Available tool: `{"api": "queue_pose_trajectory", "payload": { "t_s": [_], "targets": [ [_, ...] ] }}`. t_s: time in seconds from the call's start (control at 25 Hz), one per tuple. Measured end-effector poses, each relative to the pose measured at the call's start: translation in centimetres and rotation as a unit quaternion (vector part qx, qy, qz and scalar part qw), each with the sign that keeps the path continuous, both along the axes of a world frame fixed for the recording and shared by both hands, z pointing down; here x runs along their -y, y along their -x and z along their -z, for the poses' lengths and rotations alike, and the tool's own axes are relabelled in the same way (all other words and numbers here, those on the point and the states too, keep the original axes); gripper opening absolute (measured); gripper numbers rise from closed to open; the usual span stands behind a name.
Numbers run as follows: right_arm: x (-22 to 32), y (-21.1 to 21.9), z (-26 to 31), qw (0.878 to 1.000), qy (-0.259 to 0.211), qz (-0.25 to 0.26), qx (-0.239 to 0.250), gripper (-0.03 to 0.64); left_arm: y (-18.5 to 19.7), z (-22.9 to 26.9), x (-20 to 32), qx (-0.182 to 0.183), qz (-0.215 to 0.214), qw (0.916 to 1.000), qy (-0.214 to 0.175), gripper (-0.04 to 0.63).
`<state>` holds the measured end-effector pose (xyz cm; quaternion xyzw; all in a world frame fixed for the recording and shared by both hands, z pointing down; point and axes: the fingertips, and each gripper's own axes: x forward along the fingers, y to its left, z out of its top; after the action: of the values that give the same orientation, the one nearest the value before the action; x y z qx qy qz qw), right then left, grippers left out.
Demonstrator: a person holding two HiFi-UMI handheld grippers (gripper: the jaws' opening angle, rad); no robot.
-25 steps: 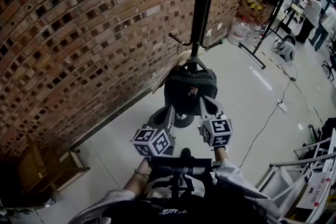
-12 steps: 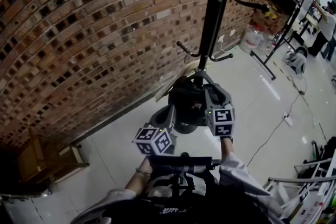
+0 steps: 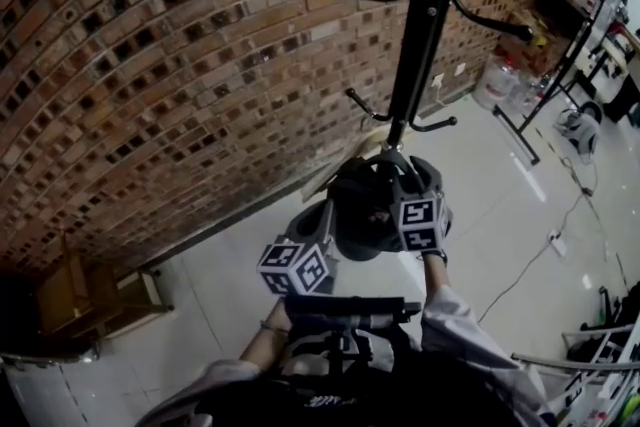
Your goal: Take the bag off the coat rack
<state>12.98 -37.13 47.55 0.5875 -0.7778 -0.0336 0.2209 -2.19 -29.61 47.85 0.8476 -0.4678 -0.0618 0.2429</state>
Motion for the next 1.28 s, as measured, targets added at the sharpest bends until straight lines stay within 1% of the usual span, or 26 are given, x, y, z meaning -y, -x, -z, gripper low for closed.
{"api": "queue_pose_trajectory", "payload": {
  "t_s": [0.16, 0.2, 0.36, 0.56, 0.76, 0.88, 1.0, 1.28],
  "targets": [
    [1.1, 0.2, -0.2, 1.000, 0.014, 0.001, 0.003, 0.164, 0.2, -0.2, 0.6, 0.003, 0.008, 0.9999, 0.004, -0.002],
    [1.2, 0.1, -0.2, 1.000, 0.015, 0.000, 0.011, 0.106, 0.3, -0.2, 0.6, 0.005, 0.010, 0.9999, 0.005, -0.003],
    [1.1, 0.2, 0.3, 0.999, 0.003, -0.001, 0.045, 0.078, 0.9, -0.4, 1.1, 0.007, 0.021, 0.9997, 0.007, -0.002],
    [0.7, 0.1, 1.1, 0.994, -0.001, -0.010, 0.113, 0.069, 1.5, 0.0, 1.5, 0.005, 0.035, 0.9994, 0.003, -0.002],
    [0.2, -0.3, 1.0, 0.985, 0.027, -0.016, 0.167, 0.067, 2.0, 0.3, 1.9, -0.002, 0.045, 0.9990, -0.001, -0.003],
    [-0.3, -0.4, 1.3, 0.980, 0.033, -0.023, 0.193, 0.067, 2.3, 0.5, 2.1, -0.004, 0.049, 0.9988, -0.001, -0.002],
    [-0.9, -0.1, 2.0, 0.979, 0.030, -0.030, 0.200, 0.067, 2.7, 0.6, 2.4, -0.005, 0.053, 0.9986, -0.002, -0.003],
    [-2.6, 0.8, 3.2, 0.982, 0.027, -0.022, 0.184, 0.067, 3.0, 0.7, 2.7, -0.014, 0.058, 0.9982, 0.010, -0.003]
  ]
}}
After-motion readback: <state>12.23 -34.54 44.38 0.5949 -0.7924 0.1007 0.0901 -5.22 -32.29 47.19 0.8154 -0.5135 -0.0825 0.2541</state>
